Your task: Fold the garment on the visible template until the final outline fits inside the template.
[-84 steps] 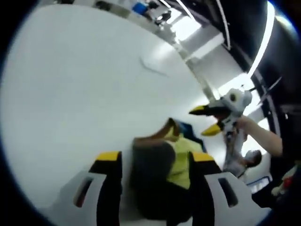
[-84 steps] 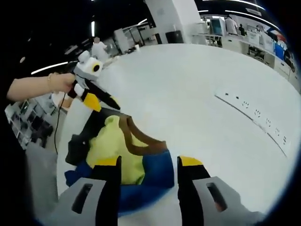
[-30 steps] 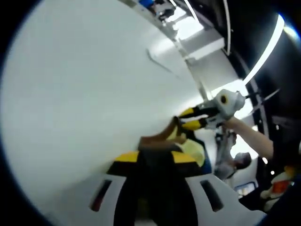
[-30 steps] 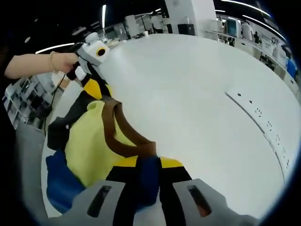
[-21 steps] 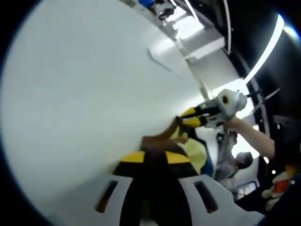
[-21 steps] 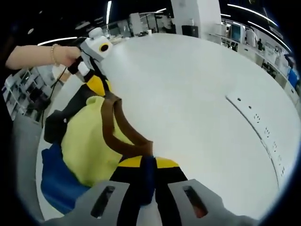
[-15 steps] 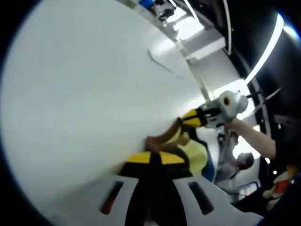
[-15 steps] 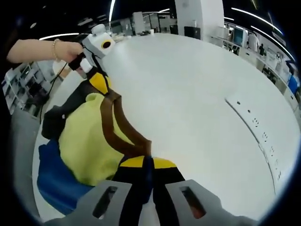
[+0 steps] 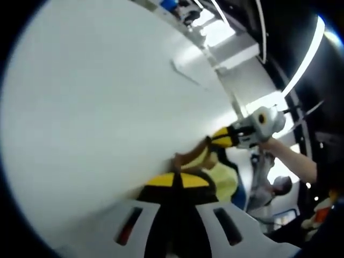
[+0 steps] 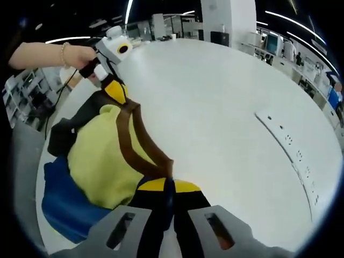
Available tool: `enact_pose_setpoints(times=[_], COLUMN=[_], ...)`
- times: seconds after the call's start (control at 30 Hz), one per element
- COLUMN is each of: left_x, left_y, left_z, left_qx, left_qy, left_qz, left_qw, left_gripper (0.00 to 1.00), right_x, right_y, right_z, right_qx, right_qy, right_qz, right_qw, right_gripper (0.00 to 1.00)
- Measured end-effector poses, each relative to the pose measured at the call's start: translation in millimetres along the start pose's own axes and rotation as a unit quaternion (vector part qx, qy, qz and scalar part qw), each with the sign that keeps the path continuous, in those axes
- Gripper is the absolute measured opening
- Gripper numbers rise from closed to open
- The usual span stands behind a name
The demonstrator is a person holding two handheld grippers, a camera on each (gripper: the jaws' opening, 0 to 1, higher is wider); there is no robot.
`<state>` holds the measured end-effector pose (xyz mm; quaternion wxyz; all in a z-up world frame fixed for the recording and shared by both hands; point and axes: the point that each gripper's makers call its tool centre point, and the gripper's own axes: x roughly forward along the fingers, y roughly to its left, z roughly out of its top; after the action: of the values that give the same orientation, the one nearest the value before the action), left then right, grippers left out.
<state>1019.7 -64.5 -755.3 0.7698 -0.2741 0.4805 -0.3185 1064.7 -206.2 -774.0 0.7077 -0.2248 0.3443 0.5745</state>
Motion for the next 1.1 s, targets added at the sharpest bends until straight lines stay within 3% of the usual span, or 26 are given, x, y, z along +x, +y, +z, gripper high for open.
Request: enact_pose_setpoints(times=[0.1, 0.2, 0.5, 0.83, 1.1], left_x=[-1.8, -5.5, -16.0, -35.5, -55.2], left_y=[-2.6, -4.5, -18.3, -43.4, -74.8], left_z=[3.5, 14.3, 30.2, 35.5, 29.3], left_qx=[0.001, 0.024, 0.038, 0.068, 0.094], left_qy=[-0.006, -0.030, -0.056, -0.079, -0.093], left_qz=[-0.001, 0.008, 0.008, 0.001, -0.012], left_qw=[1.0000, 0.9992, 0.9977, 0.9945, 0.9912], left_gripper=[0.00, 0.00, 0.00, 0.00, 0.00], right_x=[-3.2, -7.0, -29.9, -58.6, -86.6], right_y=[0.0, -1.4, -7.0, 5.2, 23.5], right_z=[1.4, 3.8, 22.2, 39.4, 56.0], right_qx=[-0.002, -0.004, -0.004, -0.020, -0.026], right_qy=[-0.001, -0.002, -0.031, -0.047, -0.074], right_qz=[-0.003, -0.007, -0.031, -0.046, -0.060], right_qw=[1.0000, 1.0000, 0.9990, 0.9977, 0.9951], right_gripper=[0.03, 0.03, 0.03, 0.03, 0.03])
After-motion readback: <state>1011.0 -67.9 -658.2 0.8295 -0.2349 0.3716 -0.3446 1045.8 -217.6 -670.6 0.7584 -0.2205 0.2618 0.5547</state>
